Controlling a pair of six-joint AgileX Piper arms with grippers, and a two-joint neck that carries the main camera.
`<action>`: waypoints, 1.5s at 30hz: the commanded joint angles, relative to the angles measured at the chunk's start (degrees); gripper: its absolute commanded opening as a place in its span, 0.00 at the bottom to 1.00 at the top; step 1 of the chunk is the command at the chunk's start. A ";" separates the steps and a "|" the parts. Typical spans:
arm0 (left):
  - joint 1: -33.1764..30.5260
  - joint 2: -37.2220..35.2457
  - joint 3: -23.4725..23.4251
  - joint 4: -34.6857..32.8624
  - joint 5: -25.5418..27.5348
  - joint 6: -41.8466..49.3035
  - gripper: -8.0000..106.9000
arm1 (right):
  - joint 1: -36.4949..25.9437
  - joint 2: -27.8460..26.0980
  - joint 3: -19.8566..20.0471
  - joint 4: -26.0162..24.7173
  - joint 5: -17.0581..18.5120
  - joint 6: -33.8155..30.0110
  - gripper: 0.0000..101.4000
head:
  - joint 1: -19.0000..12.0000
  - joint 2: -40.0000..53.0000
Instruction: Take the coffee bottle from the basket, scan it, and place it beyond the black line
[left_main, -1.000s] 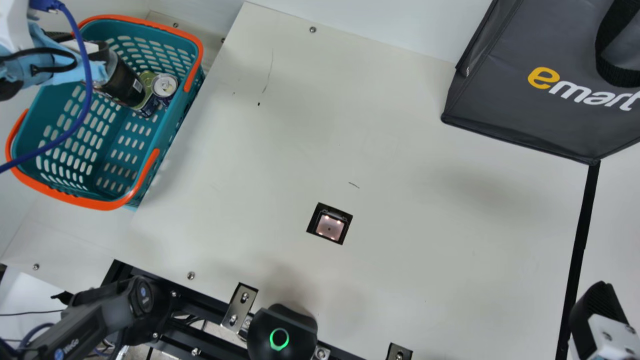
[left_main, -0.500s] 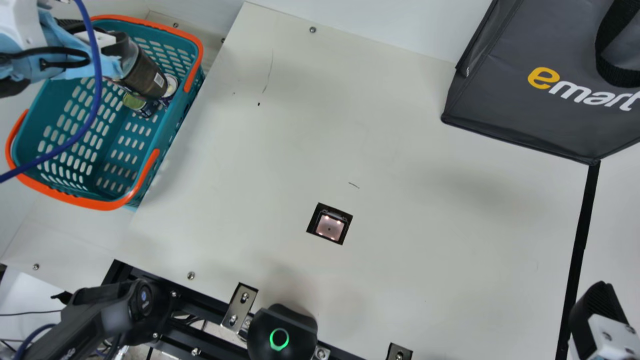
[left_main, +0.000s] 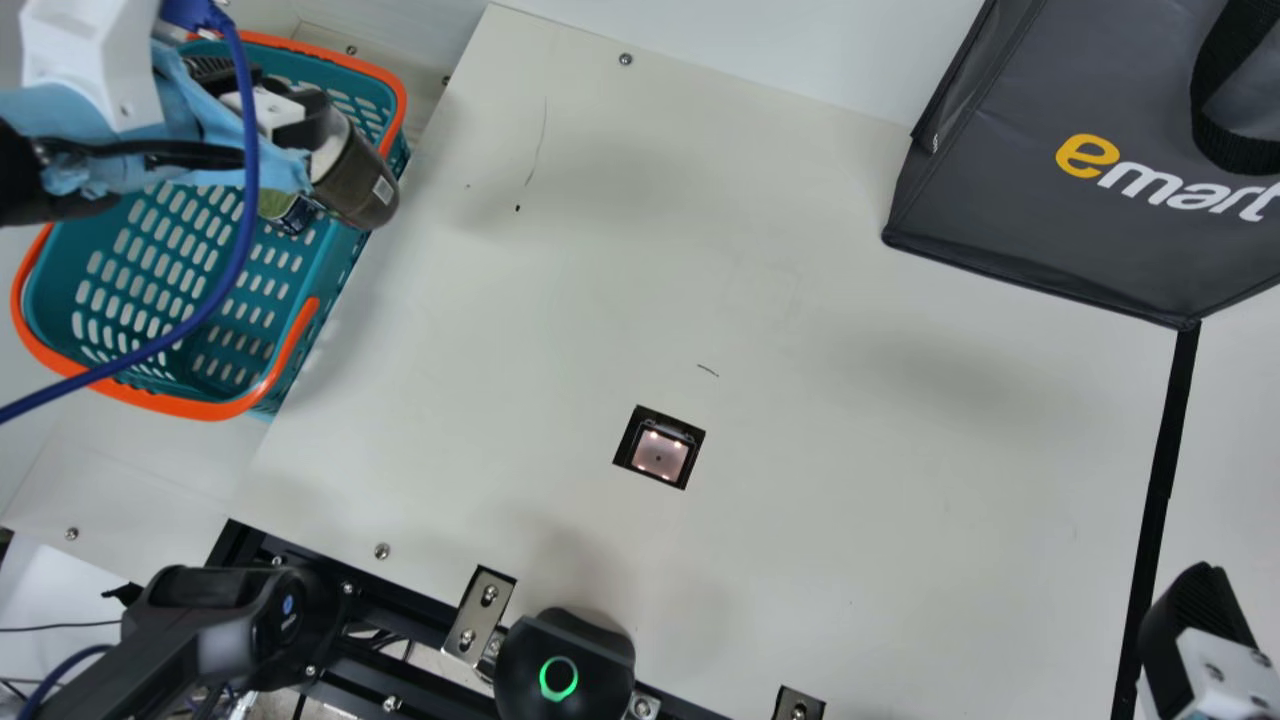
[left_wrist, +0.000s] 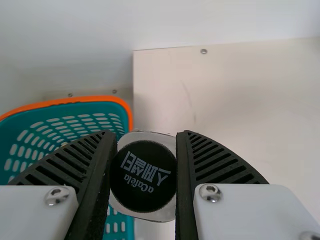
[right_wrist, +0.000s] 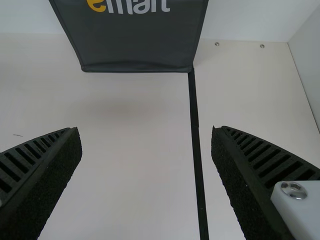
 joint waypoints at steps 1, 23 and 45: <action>-2.23 -0.32 0.33 0.22 0.15 -0.75 0.16 | 0.00 0.00 0.00 0.00 0.00 0.00 0.90 | -1.48 0.14; -20.72 0.84 1.94 1.53 -2.19 -4.41 0.16 | 0.00 0.00 0.00 0.00 0.00 0.00 0.90 | -1.48 0.14; -35.70 6.81 1.75 1.85 -7.66 -8.00 0.16 | 0.00 0.00 0.00 0.00 0.07 0.00 0.90 | -1.48 0.14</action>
